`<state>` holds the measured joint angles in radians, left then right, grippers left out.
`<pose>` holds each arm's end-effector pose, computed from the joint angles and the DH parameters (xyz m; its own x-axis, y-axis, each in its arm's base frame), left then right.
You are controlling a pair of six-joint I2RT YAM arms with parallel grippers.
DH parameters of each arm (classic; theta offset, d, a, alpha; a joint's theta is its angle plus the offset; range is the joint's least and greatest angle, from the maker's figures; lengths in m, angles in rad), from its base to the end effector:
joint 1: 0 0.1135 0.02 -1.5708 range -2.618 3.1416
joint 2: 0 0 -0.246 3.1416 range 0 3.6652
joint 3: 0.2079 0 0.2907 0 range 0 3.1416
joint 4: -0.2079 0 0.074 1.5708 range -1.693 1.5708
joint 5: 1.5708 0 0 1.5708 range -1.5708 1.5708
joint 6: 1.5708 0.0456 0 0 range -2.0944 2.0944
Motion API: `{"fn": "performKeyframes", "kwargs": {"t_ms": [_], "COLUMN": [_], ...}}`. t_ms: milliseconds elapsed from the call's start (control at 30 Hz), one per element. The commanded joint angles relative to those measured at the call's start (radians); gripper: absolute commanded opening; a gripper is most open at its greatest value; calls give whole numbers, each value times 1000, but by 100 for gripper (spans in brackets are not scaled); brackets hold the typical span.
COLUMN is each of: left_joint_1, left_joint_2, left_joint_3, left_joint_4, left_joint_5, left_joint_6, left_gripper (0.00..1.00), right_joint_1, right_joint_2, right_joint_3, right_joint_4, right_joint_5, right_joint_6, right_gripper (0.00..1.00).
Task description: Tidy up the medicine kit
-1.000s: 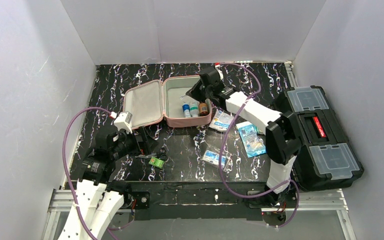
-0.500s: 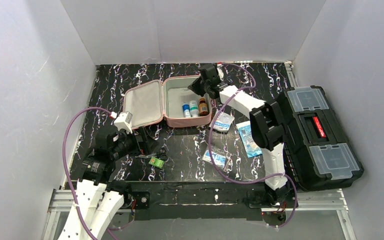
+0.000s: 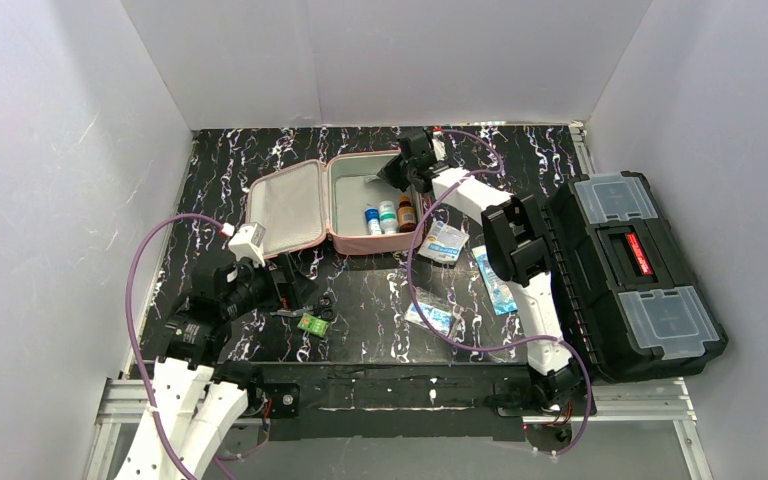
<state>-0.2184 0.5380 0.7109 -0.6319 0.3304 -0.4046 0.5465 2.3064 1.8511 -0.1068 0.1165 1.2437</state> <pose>0.1761 -0.0542 0.2957 -0.5901 -0.2505 -0.7675 0.2792 0.8287 -0.4850 0.4879 0.2906 0.1611 -0.5555 0.7630 -0.3305 0.2923 0.5514 0.7814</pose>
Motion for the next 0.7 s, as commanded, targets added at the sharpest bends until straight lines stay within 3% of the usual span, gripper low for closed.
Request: {"fn": "performKeyframes", "kwargs": {"t_ms": [0,200,433,667], "left_joint_1": [-2,-2,-2,-2], "left_joint_2": [12,10,16,19], "left_joint_3": [-9,-6,-5,-3], "left_joint_4": [6,0,-2,-6], "left_joint_5": [19,4,5,-4], "left_joint_6": [0,-1,0,1], "left_gripper": [100,100,100,99], "right_joint_1": [2,-2,-14,-15], "right_joint_2": [1,-17,-92,-233], "right_joint_3": [-11,-43,-82,-136], "right_joint_4": [38,4,-34,-94], "right_joint_5": [-15,-33,-55,-33], "right_joint_6": [14,-4,-67,-189], "right_gripper": [1,3,37,49]}}
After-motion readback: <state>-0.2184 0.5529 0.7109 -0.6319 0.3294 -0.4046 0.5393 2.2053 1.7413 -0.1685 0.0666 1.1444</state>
